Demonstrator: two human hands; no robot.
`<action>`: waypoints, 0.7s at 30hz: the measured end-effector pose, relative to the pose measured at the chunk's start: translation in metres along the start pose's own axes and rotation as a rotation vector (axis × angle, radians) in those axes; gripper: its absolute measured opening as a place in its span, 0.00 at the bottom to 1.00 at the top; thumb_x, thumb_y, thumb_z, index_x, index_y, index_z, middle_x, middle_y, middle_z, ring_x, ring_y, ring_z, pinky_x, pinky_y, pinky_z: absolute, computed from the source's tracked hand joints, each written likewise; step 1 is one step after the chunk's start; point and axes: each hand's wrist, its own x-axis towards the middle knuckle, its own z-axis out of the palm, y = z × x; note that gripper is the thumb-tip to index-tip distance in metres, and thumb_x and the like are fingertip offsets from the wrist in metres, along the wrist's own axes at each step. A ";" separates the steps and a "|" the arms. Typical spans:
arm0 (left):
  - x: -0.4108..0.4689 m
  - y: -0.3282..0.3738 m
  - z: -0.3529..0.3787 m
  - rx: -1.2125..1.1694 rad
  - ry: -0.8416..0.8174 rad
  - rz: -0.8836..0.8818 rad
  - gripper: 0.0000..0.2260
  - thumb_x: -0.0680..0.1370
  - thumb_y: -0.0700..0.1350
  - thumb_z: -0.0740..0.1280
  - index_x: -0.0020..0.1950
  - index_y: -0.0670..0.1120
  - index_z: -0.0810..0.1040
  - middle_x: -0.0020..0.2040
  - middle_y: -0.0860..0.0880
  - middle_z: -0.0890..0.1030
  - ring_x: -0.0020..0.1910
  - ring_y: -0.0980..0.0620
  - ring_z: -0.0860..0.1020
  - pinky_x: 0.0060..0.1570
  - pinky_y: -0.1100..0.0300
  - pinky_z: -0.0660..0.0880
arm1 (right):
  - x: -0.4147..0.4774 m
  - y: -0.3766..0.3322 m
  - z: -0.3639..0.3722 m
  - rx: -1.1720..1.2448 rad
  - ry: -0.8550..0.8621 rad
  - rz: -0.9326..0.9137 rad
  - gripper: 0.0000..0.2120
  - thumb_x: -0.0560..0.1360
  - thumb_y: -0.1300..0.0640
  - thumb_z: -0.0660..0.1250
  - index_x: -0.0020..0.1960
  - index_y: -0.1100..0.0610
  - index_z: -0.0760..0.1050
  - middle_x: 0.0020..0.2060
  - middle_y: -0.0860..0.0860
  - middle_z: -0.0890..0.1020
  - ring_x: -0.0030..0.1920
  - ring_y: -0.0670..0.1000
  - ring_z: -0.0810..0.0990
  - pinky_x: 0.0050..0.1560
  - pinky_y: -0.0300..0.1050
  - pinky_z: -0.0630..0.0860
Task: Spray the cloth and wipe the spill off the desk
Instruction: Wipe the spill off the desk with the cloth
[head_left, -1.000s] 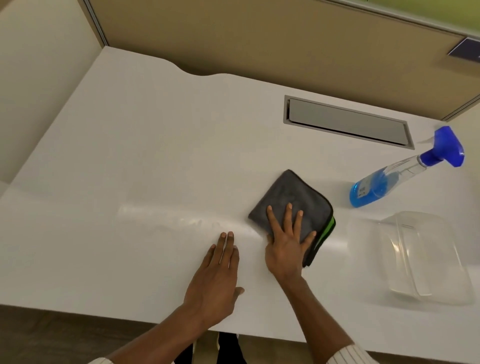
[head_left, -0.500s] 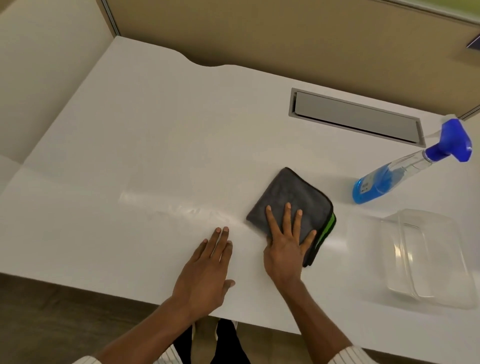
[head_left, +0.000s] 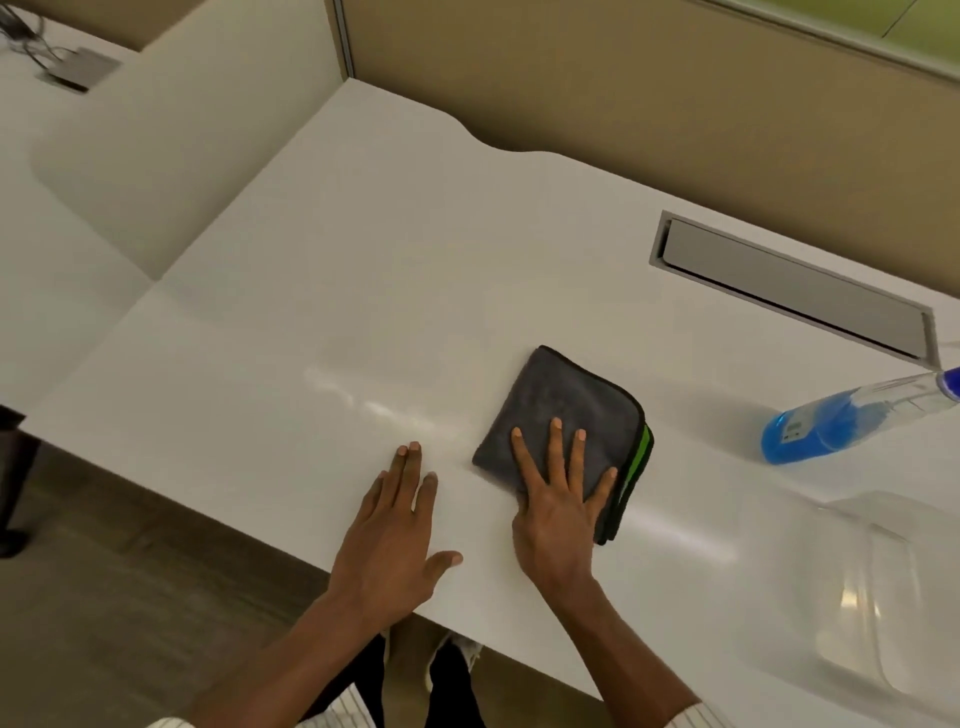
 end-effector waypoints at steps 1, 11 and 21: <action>0.001 -0.004 0.000 -0.017 -0.002 -0.021 0.48 0.75 0.70 0.70 0.83 0.41 0.62 0.86 0.37 0.50 0.84 0.40 0.52 0.77 0.47 0.56 | -0.005 -0.010 0.002 0.018 0.013 0.034 0.41 0.79 0.58 0.67 0.84 0.40 0.49 0.85 0.53 0.48 0.84 0.61 0.41 0.75 0.81 0.44; -0.003 -0.038 -0.018 -0.072 -0.047 -0.065 0.47 0.80 0.72 0.60 0.86 0.44 0.46 0.85 0.41 0.35 0.84 0.43 0.35 0.81 0.49 0.40 | 0.017 -0.052 0.010 -0.003 -0.054 -0.365 0.40 0.80 0.55 0.66 0.84 0.39 0.50 0.85 0.52 0.49 0.84 0.61 0.43 0.76 0.80 0.46; -0.005 -0.071 -0.015 -0.107 0.032 -0.058 0.47 0.78 0.71 0.65 0.86 0.43 0.55 0.86 0.42 0.44 0.85 0.43 0.44 0.81 0.48 0.48 | 0.008 -0.108 0.021 -0.001 -0.061 -0.126 0.44 0.75 0.58 0.71 0.84 0.41 0.52 0.85 0.56 0.52 0.84 0.65 0.45 0.73 0.84 0.46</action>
